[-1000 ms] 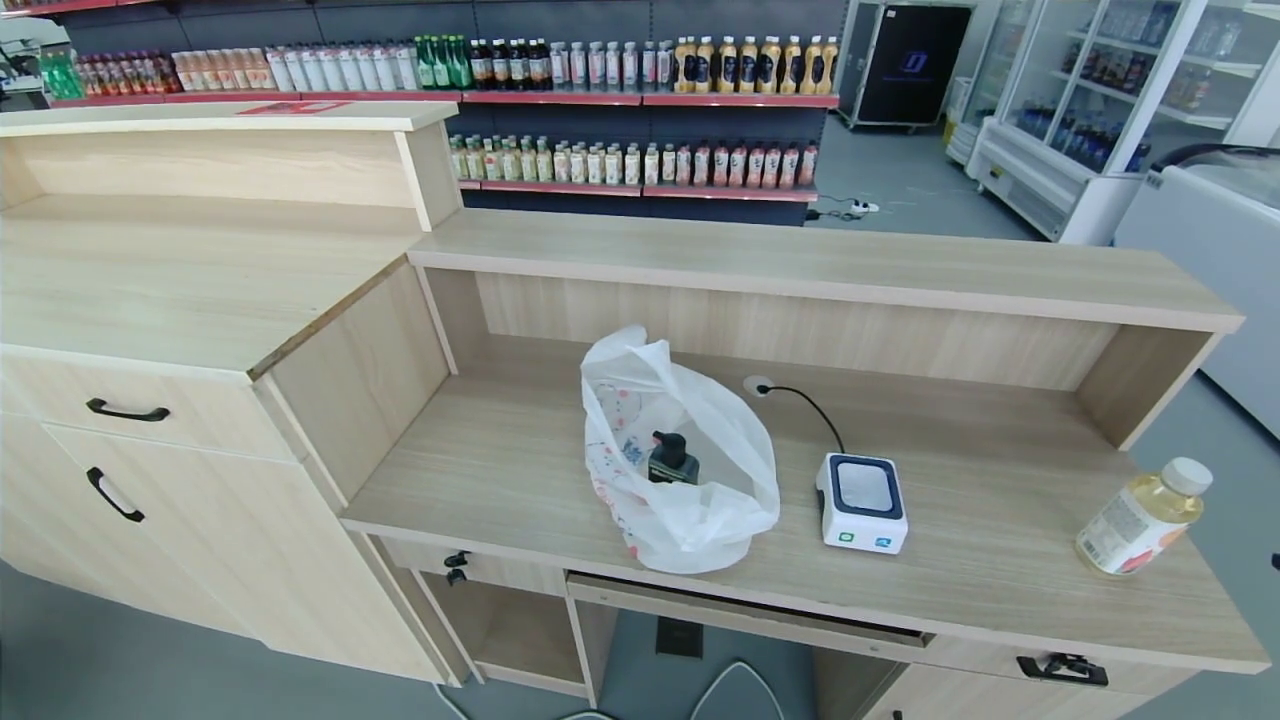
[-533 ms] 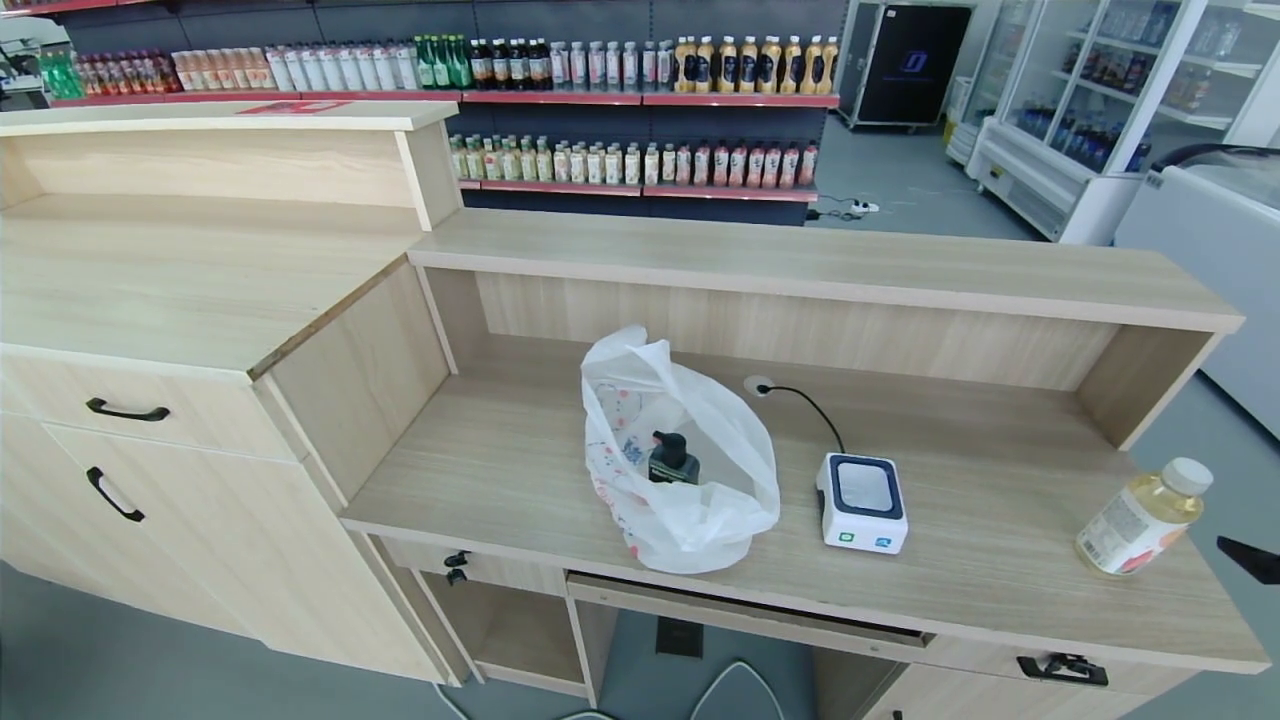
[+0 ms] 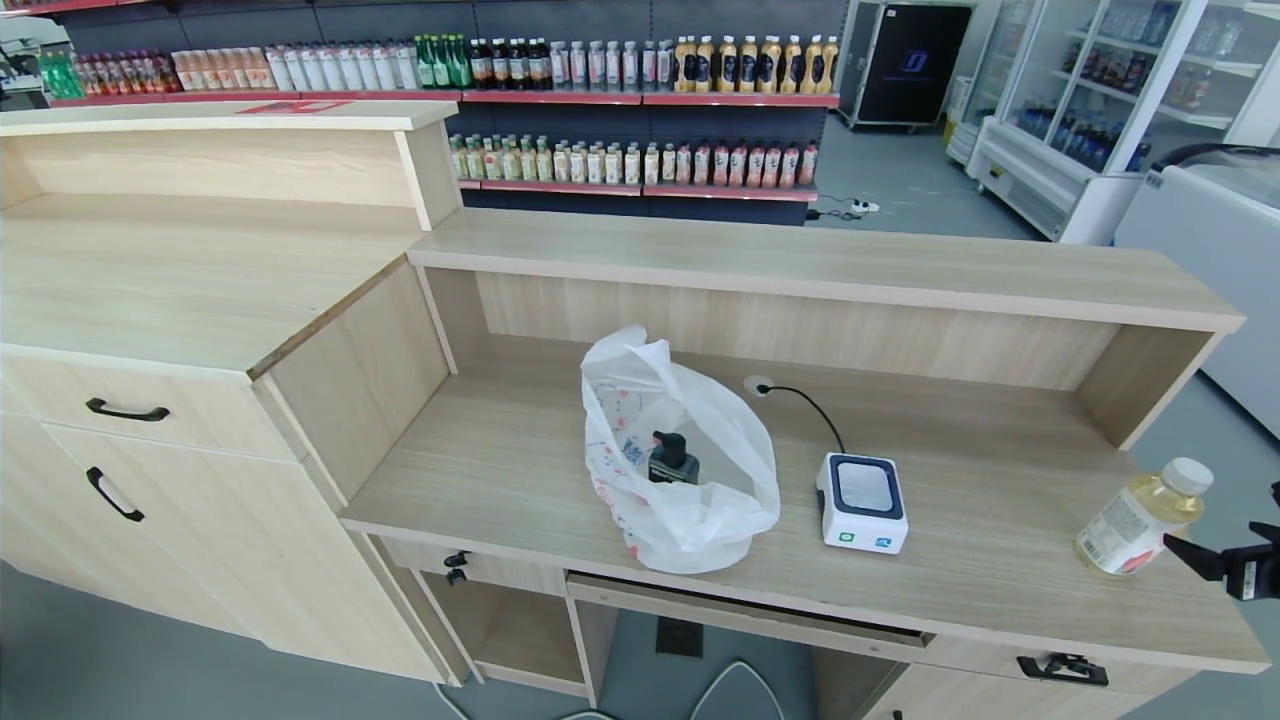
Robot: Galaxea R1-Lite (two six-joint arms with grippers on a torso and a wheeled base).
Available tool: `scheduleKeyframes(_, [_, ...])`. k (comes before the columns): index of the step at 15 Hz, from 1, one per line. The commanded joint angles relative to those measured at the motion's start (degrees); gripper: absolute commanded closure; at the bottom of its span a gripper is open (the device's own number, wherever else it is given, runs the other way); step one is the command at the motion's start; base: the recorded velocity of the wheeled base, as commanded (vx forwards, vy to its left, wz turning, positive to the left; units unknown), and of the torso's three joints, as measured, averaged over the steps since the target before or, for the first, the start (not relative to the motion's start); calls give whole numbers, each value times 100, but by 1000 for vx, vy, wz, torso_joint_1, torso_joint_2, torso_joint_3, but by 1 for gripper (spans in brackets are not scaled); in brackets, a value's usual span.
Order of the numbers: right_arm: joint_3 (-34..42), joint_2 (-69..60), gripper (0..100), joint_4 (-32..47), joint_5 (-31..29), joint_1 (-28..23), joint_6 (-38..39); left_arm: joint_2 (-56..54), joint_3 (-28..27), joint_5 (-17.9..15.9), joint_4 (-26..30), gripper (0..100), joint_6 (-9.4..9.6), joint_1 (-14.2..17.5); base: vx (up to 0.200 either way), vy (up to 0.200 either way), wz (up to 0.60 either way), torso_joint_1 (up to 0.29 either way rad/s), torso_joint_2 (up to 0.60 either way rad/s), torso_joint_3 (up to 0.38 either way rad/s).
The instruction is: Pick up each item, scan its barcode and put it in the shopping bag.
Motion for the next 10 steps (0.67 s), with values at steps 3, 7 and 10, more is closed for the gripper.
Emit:
scheduleKeyframes(3, [-132, 403, 0, -334, 214, 210, -1, 0, -6, 0, -1, 0, -1, 4, 0, 0, 0, 0, 0, 0])
scheduleKeyframes(7, [-475, 667, 0, -501, 293, 430, -1, 0, -6, 0, -1, 0, -1, 4, 0, 0, 0, 0, 0, 0])
scheduleKeyframes(10, [-537, 807, 0, -606, 293, 535, -1, 0, 2, 0, -1, 0, -1, 4, 0, 0, 0, 0, 0, 0])
